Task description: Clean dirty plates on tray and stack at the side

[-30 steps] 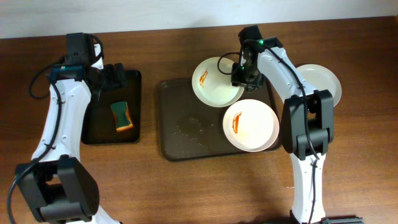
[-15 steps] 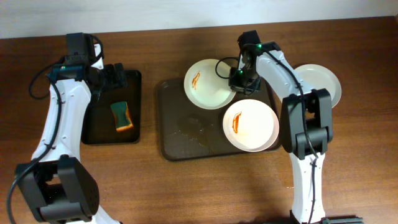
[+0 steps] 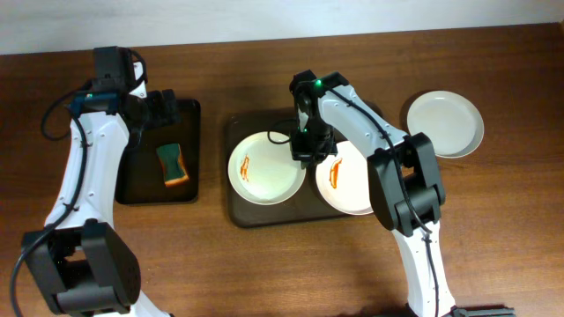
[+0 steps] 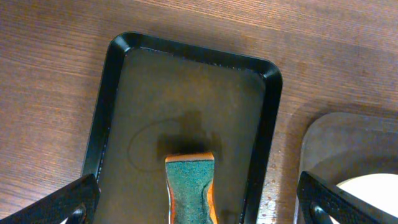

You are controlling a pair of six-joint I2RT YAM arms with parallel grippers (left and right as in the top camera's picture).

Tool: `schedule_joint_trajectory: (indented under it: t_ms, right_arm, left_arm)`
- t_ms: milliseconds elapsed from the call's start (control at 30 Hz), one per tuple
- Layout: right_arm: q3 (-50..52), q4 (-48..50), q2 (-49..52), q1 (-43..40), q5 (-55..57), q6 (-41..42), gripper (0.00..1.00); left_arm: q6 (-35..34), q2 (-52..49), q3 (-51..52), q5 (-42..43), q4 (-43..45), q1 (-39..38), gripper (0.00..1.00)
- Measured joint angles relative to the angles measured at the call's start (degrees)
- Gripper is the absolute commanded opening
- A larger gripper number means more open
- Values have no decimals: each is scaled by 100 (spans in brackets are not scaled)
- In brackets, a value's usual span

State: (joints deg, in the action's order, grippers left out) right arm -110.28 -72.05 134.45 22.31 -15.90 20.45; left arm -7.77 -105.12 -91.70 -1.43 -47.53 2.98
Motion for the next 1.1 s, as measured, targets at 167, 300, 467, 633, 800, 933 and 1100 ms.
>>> schedule_joint_trajectory:
  t_ms: [167,300,467,633,800,933,1100]
  right_arm:
    - [0,-122,0,-24,356,-120,24]
    - [0,-70,0,-24,549,-227,32]
    - [0,31,0,-24,599,-247,33]
    - [0,42,0,-24,597,-247,35]
    - [0,157,0,-24,599,-251,38]
    - [0,160,0,-24,603,-249,38]
    - [0,160,0,-24,603,-247,38]
  left_arm:
    - [0,0,0,0,-20,0,100]
    - [2,0,2,0,-138,0,100]
    - [7,-387,33,0,-476,0,94]
    - [35,-1158,76,0,-1078,0,85]
    - [35,-1552,85,0,-1075,0,69]
    - [42,-1910,83,74,-1034,-7,0]
    - [50,-1919,50,101,-1040,-7,76]
